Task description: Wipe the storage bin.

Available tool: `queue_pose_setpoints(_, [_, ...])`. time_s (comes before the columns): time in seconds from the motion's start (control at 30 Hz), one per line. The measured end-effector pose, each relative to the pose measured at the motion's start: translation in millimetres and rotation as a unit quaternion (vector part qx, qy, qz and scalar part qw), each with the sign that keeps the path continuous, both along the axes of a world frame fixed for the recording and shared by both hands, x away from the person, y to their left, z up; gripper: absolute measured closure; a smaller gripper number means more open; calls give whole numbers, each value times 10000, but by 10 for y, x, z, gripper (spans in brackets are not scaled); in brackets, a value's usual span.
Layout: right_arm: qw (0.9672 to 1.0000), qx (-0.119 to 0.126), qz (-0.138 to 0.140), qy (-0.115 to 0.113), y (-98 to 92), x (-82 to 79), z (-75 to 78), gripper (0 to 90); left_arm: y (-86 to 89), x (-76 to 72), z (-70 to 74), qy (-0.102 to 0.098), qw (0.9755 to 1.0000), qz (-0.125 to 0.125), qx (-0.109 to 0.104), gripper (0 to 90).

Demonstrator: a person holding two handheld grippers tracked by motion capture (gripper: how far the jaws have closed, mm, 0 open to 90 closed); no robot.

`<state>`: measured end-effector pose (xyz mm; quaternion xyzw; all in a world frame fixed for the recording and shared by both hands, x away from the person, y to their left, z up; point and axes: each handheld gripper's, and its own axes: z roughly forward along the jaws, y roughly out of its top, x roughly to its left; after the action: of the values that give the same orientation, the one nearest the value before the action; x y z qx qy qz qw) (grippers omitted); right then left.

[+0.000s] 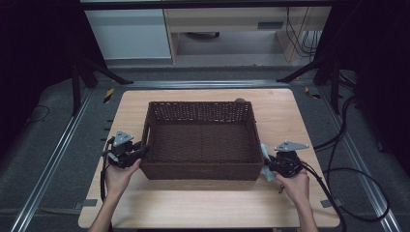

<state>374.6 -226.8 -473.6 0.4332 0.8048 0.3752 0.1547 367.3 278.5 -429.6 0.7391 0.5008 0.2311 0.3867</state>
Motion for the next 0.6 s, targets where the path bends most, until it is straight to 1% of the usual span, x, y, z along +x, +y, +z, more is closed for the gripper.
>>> queue_pose_setpoints(0.17, [9993,-185,27,334,41,35,-123,789,-9,22,-1,-10,10000,48,5,663])
queue_pose_setpoints(0.23, [9993,-203,46,317,36,40,-114,789,-8,40,-2,-11,10000,46,1,663])
queue_pose_setpoints(0.27, [9996,-174,22,235,21,39,-79,789,-7,50,-3,-15,10000,50,-7,663])
queue_pose_setpoints(0.3, [9999,-64,-16,113,1,33,-29,789,-4,58,-3,-9,10000,43,-1,662])
queue_pose_setpoints(0.37, [9996,160,-72,-239,-50,10,111,789,2,68,-3,-10,10000,23,4,661])
queue_pose_setpoints(0.43, [9974,366,-30,-617,-85,-32,250,790,3,76,-3,-18,10000,22,12,661])
queue_pose_setpoints(0.47, [9963,459,-29,-730,-95,-53,302,790,4,80,-1,-10,10000,21,24,660])
queue_pose_setpoints(0.53, [9951,508,-15,-851,-86,-85,361,791,4,86,0,-5,10000,14,42,660])
queue_pose_setpoints(0.57, [9953,504,5,-831,-72,-92,366,791,2,86,1,-13,10000,13,57,661])
queue_pose_setpoints(0.6, [9961,456,21,-761,-52,-90,356,791,1,86,3,-43,9999,16,99,661])
